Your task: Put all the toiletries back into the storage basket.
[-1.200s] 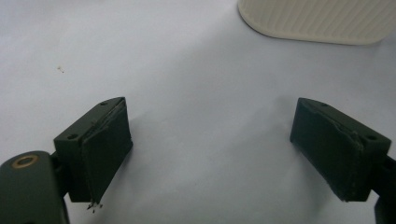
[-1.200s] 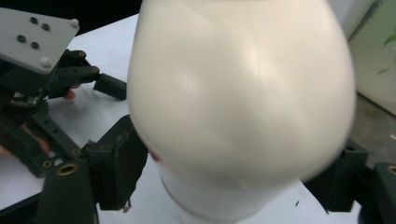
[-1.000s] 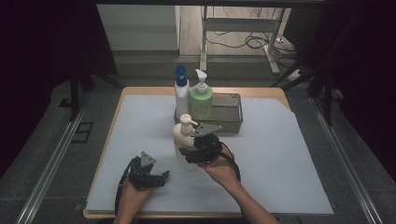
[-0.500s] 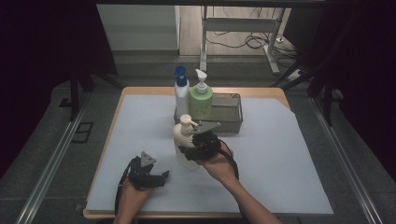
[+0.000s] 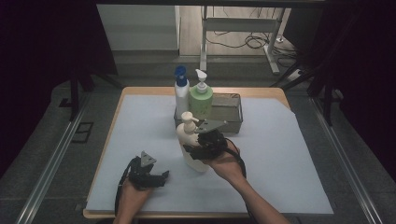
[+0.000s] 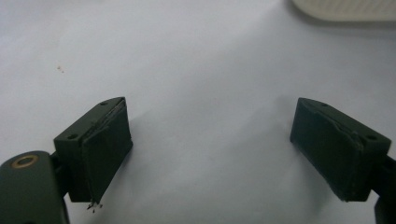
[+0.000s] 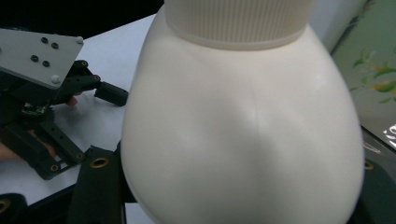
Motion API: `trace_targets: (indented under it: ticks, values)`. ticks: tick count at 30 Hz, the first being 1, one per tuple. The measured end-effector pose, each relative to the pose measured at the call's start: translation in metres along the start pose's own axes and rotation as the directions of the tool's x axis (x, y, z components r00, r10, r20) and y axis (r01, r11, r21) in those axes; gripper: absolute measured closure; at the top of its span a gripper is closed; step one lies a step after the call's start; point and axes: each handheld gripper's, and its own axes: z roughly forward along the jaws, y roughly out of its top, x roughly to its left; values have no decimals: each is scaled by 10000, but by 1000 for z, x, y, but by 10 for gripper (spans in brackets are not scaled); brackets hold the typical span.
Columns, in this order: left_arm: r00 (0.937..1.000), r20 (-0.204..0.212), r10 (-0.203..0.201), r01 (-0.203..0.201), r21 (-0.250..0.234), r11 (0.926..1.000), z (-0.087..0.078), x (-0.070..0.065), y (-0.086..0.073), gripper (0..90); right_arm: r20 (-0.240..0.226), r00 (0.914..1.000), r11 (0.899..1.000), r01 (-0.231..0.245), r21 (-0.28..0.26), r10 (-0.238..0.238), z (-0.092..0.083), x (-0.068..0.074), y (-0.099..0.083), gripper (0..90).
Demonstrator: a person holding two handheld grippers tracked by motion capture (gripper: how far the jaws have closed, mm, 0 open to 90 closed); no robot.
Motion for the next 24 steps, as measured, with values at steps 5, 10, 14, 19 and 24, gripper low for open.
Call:
trace_targets:
  ticks: [5, 10, 14, 19, 24]
  values:
    - [10000, 1, 0, 0, 3, 10000, 0, 0, 0, 119, -12, 10000, 9999, -68, 107, 68, -9, -6, 1, 365]
    - [10000, 2, 8, -8, 2, 10000, 0, 0, 0, 119, -150, 9993, 9993, -352, 115, 354, -20, -16, 2, 366]
    - [10000, 2, 8, -8, 4, 10000, 0, 0, 0, 119, -110, 9986, 9986, -513, 129, 514, -30, -23, 3, 366]
    - [10000, 0, -2, 2, 0, 10000, 0, 0, 0, 119, 157, 9980, 9980, -610, 141, 608, -42, -33, 5, 366]
    - [10000, 10, -10, 10, -22, 10000, 0, 0, 0, 119, 425, 9965, 9973, -730, 82, 726, -52, -43, 7, 367]
